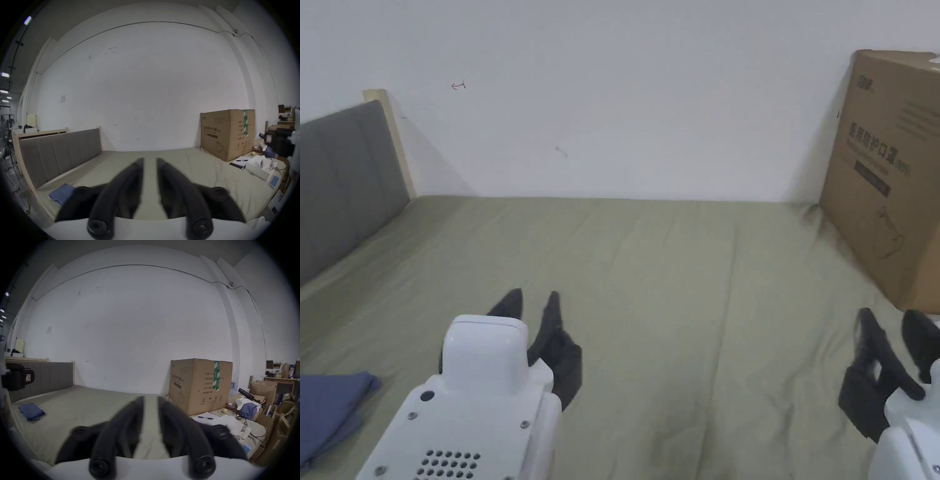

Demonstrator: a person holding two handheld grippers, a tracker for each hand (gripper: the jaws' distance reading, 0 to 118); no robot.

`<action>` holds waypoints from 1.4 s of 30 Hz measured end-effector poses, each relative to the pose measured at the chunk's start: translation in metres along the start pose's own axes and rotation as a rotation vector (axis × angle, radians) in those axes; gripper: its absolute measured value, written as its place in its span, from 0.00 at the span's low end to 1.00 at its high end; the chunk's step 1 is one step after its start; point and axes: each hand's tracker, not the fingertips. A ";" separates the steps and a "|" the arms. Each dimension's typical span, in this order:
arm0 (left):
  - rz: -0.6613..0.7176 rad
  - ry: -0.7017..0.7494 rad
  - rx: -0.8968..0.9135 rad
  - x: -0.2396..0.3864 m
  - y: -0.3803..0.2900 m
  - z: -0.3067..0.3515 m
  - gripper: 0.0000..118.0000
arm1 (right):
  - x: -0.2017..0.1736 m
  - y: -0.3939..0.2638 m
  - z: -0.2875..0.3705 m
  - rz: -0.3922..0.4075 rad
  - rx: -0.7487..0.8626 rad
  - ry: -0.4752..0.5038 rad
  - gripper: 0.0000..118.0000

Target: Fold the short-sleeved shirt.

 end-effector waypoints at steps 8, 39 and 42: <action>-0.009 0.054 0.031 0.006 -0.002 0.003 1.00 | -0.001 0.001 0.007 0.001 0.044 -0.007 1.00; 0.025 0.027 -0.036 -0.009 -0.014 -0.012 1.00 | -0.021 0.004 0.003 0.012 0.016 0.012 1.00; 0.019 0.035 -0.040 -0.008 -0.015 -0.013 1.00 | -0.023 0.004 0.002 0.021 0.014 0.020 1.00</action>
